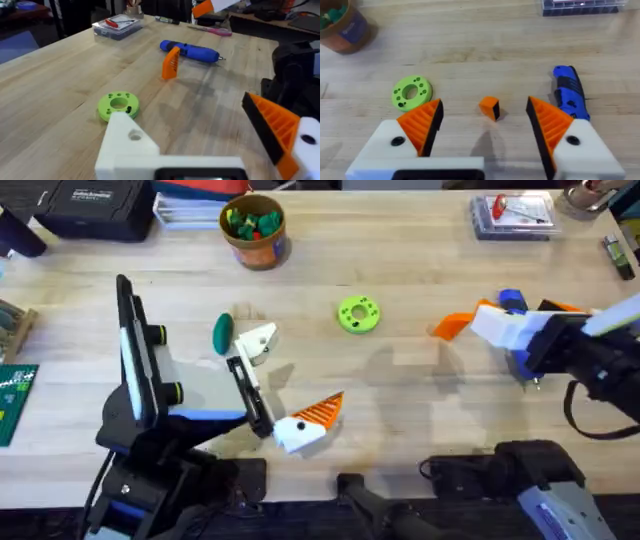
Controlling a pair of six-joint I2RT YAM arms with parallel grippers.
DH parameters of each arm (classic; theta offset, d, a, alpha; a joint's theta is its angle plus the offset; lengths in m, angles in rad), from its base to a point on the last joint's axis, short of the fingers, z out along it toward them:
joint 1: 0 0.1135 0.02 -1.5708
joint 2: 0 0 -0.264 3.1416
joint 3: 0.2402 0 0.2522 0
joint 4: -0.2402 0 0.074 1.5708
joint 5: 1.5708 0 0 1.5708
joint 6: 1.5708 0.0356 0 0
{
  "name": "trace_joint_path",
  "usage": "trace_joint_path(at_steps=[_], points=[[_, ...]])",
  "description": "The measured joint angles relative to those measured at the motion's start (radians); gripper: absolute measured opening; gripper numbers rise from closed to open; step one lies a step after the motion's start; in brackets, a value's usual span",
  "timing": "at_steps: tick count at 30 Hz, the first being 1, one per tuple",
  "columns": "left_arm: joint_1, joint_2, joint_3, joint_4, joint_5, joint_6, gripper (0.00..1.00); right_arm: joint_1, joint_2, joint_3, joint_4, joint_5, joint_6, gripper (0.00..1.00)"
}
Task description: Pick up the gripper from the table and insert it into the empty holder that is missing its gripper. Then pick up a screw, insert it into the mounting hole, and use the screwdriver to tighten it. Finally, clean up the table by picking up the vegetable and placing it into the bucket.
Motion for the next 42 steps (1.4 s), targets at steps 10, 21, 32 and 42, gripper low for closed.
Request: trace_joint_path(at_steps=[10,21,32,42], points=[[0.0,0.0,0.0,0.0,0.0,-0.085,0.985,0.0,0.037,0.01,-0.021,-0.008,0.036,0.994],[0.0,0.0,0.0,0.0,0.0,-0.179,0.985,0.024,0.57,0.319,-0.267,-0.045,-0.335,0.994],[0.0,0.0,0.0,0.0,0.0,-0.187,0.985,0.024,0.854,0.324,-0.155,-0.045,-0.736,0.994],[0.0,0.0,0.0,0.0,0.0,-0.187,0.985,0.025,0.981,0.324,-0.145,0.028,-0.862,0.988]])
